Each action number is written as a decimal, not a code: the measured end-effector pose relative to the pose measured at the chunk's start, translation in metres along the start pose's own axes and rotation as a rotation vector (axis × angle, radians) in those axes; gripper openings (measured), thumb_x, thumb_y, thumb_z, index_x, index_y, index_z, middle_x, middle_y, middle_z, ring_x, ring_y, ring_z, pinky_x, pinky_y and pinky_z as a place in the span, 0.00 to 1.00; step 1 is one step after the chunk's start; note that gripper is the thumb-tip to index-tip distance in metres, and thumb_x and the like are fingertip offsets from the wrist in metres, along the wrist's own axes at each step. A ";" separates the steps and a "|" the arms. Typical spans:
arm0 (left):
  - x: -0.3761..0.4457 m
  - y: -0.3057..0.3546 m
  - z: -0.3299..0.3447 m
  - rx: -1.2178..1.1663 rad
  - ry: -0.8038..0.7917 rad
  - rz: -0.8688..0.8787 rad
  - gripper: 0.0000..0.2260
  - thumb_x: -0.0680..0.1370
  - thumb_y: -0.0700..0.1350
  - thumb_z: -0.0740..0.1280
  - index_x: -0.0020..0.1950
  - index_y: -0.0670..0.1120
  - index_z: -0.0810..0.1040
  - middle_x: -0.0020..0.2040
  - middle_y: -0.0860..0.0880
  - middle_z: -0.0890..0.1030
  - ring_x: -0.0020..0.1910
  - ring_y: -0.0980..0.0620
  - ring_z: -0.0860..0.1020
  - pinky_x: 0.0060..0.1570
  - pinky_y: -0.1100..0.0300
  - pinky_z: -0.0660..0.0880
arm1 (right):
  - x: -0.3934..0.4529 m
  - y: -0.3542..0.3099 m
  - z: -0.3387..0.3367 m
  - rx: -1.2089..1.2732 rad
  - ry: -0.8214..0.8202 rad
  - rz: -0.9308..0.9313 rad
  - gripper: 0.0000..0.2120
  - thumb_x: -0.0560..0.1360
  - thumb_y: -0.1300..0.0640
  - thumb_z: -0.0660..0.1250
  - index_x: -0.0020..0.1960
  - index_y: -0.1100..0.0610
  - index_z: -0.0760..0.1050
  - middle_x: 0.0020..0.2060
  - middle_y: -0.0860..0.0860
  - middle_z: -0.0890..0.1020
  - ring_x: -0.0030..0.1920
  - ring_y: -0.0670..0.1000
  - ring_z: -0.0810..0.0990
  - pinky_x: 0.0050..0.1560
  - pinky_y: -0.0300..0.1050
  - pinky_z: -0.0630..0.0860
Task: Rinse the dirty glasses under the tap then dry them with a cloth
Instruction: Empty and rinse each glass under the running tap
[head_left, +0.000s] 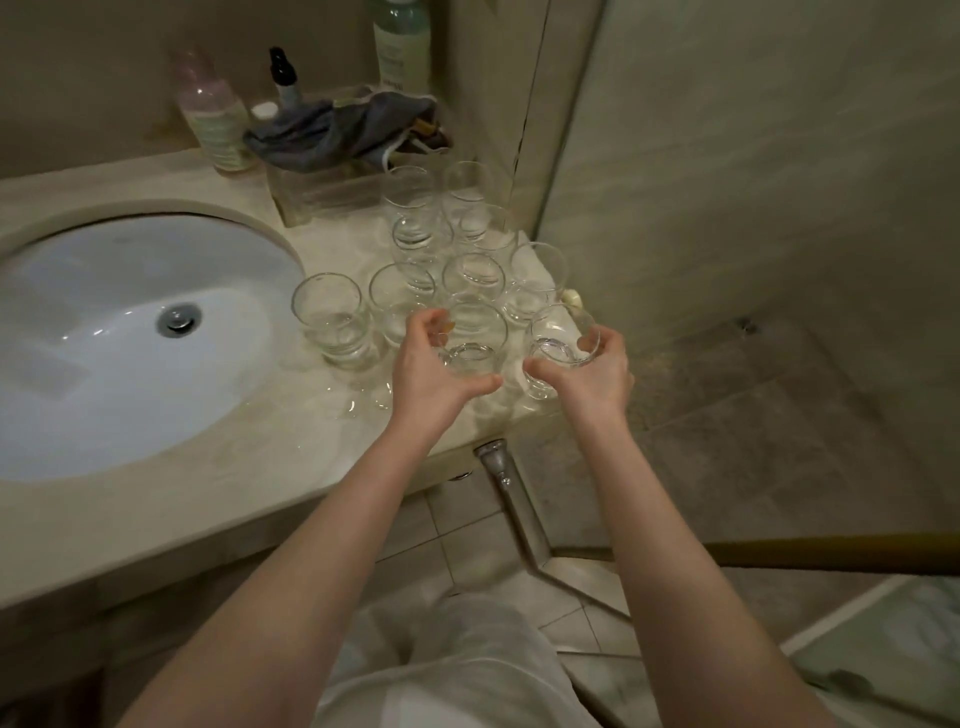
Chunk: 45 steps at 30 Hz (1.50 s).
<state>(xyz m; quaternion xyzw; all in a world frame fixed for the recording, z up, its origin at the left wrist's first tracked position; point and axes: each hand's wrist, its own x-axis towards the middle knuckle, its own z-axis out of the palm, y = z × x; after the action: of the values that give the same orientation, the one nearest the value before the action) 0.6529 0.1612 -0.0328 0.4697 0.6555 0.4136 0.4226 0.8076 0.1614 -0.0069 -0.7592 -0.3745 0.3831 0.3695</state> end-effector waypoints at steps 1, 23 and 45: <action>0.002 -0.002 0.004 0.004 0.013 0.000 0.42 0.60 0.39 0.83 0.68 0.44 0.66 0.62 0.50 0.74 0.61 0.51 0.73 0.61 0.60 0.70 | 0.004 0.001 0.000 0.003 -0.008 0.002 0.32 0.63 0.60 0.80 0.63 0.57 0.71 0.49 0.47 0.76 0.42 0.44 0.74 0.31 0.24 0.67; -0.001 -0.007 0.033 0.166 0.067 0.034 0.40 0.62 0.40 0.82 0.69 0.46 0.66 0.61 0.53 0.65 0.60 0.56 0.68 0.58 0.68 0.65 | 0.036 0.009 -0.008 -0.110 -0.197 -0.105 0.38 0.64 0.56 0.81 0.68 0.55 0.66 0.59 0.49 0.77 0.54 0.47 0.75 0.55 0.41 0.72; -0.002 0.046 -0.155 0.637 -0.178 0.183 0.21 0.72 0.57 0.73 0.61 0.50 0.77 0.51 0.53 0.80 0.50 0.52 0.79 0.54 0.52 0.76 | -0.027 -0.114 0.030 -0.704 -0.381 -0.676 0.25 0.70 0.56 0.75 0.65 0.58 0.74 0.60 0.54 0.78 0.59 0.52 0.75 0.49 0.36 0.66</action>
<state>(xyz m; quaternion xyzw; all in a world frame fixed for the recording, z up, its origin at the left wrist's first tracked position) 0.5192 0.1470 0.0578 0.6692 0.6675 0.1817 0.2713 0.7371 0.1974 0.0852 -0.5911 -0.7652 0.2247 0.1205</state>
